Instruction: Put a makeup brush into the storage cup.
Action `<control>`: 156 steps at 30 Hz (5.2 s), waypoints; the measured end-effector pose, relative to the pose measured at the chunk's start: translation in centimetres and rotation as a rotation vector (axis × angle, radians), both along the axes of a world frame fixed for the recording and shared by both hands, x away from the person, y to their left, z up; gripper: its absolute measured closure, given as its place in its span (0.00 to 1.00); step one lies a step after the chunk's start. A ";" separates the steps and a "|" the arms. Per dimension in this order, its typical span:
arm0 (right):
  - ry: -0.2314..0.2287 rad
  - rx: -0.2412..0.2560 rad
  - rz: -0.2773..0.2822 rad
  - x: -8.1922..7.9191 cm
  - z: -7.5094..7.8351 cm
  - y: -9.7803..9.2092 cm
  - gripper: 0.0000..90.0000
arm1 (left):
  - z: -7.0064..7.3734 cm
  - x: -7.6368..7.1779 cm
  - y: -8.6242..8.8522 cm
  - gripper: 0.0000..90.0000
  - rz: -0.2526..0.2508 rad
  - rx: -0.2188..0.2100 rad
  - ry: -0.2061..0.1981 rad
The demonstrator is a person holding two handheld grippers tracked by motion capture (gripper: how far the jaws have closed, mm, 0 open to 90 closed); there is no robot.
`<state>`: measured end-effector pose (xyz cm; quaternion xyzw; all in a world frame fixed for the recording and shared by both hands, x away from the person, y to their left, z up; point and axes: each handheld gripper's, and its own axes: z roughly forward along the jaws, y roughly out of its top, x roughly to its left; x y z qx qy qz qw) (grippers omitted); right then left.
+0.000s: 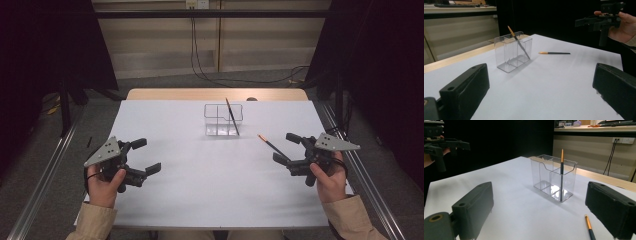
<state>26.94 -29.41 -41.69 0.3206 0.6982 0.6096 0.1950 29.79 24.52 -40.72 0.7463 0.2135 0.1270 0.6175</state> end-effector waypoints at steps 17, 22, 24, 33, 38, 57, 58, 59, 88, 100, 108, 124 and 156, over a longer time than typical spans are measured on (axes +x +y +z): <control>-0.002 0.015 -0.012 -0.3 0.0 -0.7 0.08 | 0.0 0.2 -0.1 0.01 -0.001 0.000 -0.004; -0.003 0.007 -0.018 -0.2 -0.1 -0.7 0.08 | 0.0 0.1 -0.1 0.01 -0.003 0.000 -0.004; -0.002 0.003 -0.019 -0.1 -0.1 -0.7 0.08 | 0.0 0.1 -0.2 0.01 -0.003 0.002 -0.005; 0.008 -0.015 -0.033 0.9 -0.1 -0.7 0.08 | 0.0 0.0 -0.1 0.01 0.004 0.000 -0.002; 0.012 -0.027 -0.037 1.7 -0.1 -0.6 0.08 | 0.1 0.0 0.0 0.01 0.002 0.002 -0.004; 0.022 -0.068 -0.059 4.4 -0.3 -0.3 0.09 | 0.1 -0.2 0.1 0.01 0.011 0.007 -0.004; 0.022 -0.076 -0.062 4.7 -0.3 -0.3 0.09 | 0.1 -0.2 0.2 0.01 0.011 0.005 -0.003; 0.022 -0.081 -0.066 4.8 -0.3 -0.3 0.08 | 0.1 -0.2 0.2 0.01 0.011 0.005 -0.003; 0.098 -0.166 -0.092 9.0 -1.2 0.2 0.09 | 0.1 -0.2 0.2 0.01 0.016 0.009 -0.004; 0.134 -0.193 -0.094 10.2 -1.9 0.8 0.09 | 0.1 -0.2 0.3 0.01 0.018 0.008 -0.004; 0.146 -0.212 -0.093 10.6 -2.0 1.1 0.09 | 0.1 -0.2 0.3 0.01 0.013 0.009 -0.002; 0.238 -0.330 -0.107 11.5 -1.7 1.2 0.15 | 0.0 -0.1 0.2 0.01 0.012 0.007 0.000; 0.557 -0.689 -0.021 14.4 -2.2 2.7 0.15 | -0.1 -0.1 0.2 0.01 0.009 0.007 0.007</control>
